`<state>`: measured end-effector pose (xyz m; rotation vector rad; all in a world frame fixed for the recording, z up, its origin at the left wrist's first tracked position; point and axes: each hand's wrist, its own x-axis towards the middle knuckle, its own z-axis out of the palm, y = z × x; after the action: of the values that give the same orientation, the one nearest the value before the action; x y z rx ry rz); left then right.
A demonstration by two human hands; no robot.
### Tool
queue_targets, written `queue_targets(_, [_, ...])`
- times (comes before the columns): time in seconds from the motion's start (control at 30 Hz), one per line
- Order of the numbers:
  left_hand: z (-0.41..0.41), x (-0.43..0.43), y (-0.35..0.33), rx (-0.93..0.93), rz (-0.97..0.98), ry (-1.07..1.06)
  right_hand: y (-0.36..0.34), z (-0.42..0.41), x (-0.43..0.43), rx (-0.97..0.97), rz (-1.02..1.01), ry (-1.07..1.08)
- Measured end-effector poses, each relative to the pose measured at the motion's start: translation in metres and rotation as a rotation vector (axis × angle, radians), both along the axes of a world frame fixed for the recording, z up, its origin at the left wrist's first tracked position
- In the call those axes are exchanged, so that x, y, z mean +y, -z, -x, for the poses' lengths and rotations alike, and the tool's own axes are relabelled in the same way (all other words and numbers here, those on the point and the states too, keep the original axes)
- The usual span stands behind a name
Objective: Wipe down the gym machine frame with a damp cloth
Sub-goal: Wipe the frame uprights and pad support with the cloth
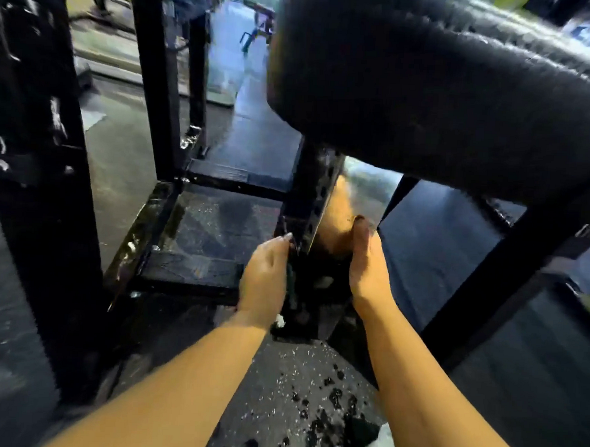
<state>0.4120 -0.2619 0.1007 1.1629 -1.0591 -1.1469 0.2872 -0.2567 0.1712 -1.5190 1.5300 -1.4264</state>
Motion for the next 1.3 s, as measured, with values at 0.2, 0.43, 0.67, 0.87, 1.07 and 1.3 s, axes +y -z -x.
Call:
queue_targets(0.2, [-0.018, 0.009, 0.036, -0.045, -0.276, 0.044, 0.011, -0.019, 0.006, -0.049, -0.122, 0.243])
queue_targets(0.43, [-0.025, 0.006, 0.025, -0.032, -0.033, 0.129, 0.010, -0.055, 0.014, -0.089, -0.020, 0.452])
queue_targets(0.67, [-0.031, -0.027, -0.031, 0.098, -0.055, 0.278, 0.003, -0.084, 0.021, 0.156, -0.030, 0.563])
queue_targets(0.87, [-0.028, -0.085, -0.021, -0.307, 0.151, 0.630, 0.007, -0.085, 0.022, 0.303, -0.055, 0.668])
queue_targets(1.07, [-0.037, -0.110, -0.009, -0.790, 0.430, 0.919, 0.010, -0.101, 0.011, 0.287, -0.019, 0.702])
queue_targets(1.3, [-0.008, -0.142, 0.004, -0.881, 0.203, 0.550, 0.021, -0.090, 0.021, 0.367, -0.023, 0.654])
